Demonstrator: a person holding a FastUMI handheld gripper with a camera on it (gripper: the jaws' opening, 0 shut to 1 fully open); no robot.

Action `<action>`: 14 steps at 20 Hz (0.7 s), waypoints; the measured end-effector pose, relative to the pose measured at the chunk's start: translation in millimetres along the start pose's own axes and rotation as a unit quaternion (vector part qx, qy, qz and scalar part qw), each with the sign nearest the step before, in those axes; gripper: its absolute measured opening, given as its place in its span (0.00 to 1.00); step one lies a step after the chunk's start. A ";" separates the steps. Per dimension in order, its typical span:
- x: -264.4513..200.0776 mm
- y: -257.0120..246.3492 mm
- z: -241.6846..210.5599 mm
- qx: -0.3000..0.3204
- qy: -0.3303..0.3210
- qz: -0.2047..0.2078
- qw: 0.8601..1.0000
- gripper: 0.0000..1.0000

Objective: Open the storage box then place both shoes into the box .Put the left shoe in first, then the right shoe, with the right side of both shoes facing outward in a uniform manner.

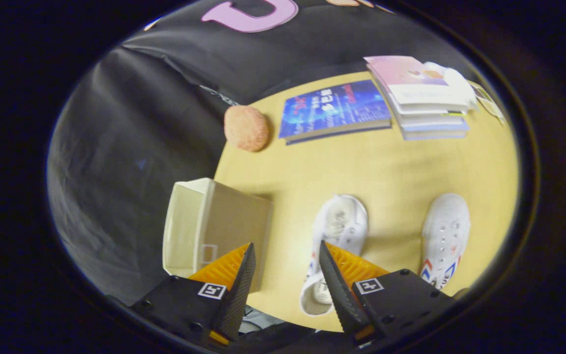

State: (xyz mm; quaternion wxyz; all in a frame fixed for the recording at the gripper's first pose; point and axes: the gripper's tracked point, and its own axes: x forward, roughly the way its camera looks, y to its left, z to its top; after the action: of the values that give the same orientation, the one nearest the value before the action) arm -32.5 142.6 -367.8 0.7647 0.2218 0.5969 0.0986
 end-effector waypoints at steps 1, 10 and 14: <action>2.7 -15.2 -6.5 0.003 0.004 -0.011 1.000 0.78; 35.3 -78.4 -54.6 0.014 0.071 -0.075 0.995 0.76; 48.8 -80.5 -61.6 0.020 0.085 -0.080 0.993 0.75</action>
State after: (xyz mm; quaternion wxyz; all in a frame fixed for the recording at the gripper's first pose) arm -87.5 105.5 -458.7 0.7117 0.1796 0.6777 0.0438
